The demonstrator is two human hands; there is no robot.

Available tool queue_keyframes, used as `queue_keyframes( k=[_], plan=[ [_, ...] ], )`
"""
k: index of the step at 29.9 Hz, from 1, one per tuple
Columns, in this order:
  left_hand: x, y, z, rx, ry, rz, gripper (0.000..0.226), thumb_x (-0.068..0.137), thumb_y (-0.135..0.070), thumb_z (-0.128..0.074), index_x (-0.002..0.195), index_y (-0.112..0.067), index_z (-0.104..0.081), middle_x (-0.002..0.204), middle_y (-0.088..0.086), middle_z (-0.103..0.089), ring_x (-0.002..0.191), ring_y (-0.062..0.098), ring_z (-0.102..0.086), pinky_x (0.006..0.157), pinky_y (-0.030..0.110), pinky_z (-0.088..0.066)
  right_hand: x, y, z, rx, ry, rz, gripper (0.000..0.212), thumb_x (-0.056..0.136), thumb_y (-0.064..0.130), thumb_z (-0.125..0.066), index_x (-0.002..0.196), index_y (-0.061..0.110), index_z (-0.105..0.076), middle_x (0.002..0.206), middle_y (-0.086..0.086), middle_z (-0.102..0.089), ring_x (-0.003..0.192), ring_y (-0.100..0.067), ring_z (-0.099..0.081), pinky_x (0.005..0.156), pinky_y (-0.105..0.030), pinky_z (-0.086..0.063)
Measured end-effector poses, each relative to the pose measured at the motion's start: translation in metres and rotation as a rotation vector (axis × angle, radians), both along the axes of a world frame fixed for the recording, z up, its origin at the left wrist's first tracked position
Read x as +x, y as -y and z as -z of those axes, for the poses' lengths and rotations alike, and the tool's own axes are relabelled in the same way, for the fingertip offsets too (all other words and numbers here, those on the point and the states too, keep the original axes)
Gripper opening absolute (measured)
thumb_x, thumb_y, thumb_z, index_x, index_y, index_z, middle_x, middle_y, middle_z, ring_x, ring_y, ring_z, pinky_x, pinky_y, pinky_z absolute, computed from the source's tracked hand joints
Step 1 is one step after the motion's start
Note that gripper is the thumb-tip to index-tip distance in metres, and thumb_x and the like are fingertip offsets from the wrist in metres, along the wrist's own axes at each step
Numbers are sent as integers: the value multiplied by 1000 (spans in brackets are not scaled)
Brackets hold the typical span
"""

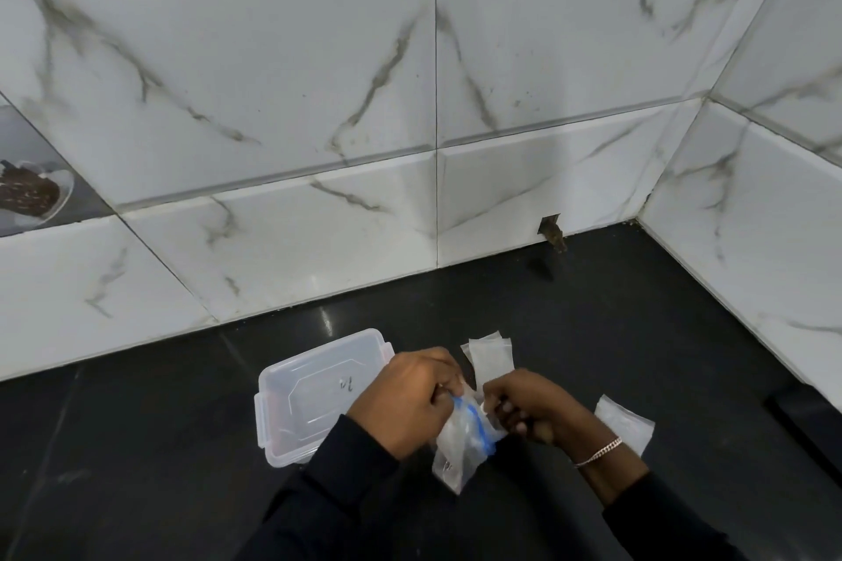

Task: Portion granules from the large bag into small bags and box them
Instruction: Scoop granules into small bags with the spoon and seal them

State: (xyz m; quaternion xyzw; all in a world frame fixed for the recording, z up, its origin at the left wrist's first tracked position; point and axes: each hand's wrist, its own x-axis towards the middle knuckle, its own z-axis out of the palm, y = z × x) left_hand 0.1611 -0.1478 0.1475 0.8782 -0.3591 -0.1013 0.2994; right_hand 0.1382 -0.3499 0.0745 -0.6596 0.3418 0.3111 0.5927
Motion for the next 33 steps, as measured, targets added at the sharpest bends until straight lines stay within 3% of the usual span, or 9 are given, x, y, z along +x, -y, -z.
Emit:
queue_keyframes(
  k=[7,10,14,17,23,28,33],
  plan=[
    [-28,-13,25,132,-68,-44,18,91,-19,-53,91,-20,-71,109,-12,-60,97,1,-57,90,22,-49,-2,16,-11,-136,308,2,21,80,5,-61,83,-15,-66,51,-2,-41,42,-11,-33,40,-25,-28],
    [-40,-10,32,133,-119,-49,19,93,-22,-53,100,-21,-70,119,-11,-58,105,1,-55,94,18,-45,-6,16,-13,-182,363,5,21,82,5,-61,84,-15,-68,47,0,-43,41,-11,-34,39,-23,-31],
    [-53,-10,32,77,-94,-73,21,92,-21,-53,95,-23,-73,124,-21,-49,105,-3,-53,92,12,-43,-17,15,-14,-203,383,18,20,82,6,-61,74,-12,-66,49,-1,-45,41,-11,-36,41,-23,-33],
    [-58,-12,30,29,-78,-82,19,89,-18,-57,89,-23,-75,115,-23,-50,99,-5,-55,86,10,-44,-27,15,-17,-203,387,82,17,82,5,-61,69,-2,-68,53,-4,-45,46,-12,-38,41,-24,-33],
    [-50,-11,10,-11,-117,-124,17,87,-17,-62,91,-26,-76,102,-19,-63,94,-3,-60,87,13,-48,-44,18,-30,-149,417,180,18,83,3,-60,81,-9,-72,51,0,-41,46,-11,-36,41,-24,-31],
    [-35,3,-5,54,-115,-175,18,86,-16,-60,88,-19,-78,97,-10,-67,88,5,-63,82,20,-53,-56,17,-59,-90,504,252,19,85,-1,-57,78,-7,-74,49,-2,-39,43,-11,-31,41,-24,-29],
    [-28,19,-2,136,-162,-212,16,87,-16,-60,88,-17,-76,97,-8,-64,78,8,-67,65,12,-53,-72,11,-93,-77,641,264,23,88,-3,-57,78,2,-77,49,-2,-47,42,-11,-36,41,-25,-32]
  ],
)
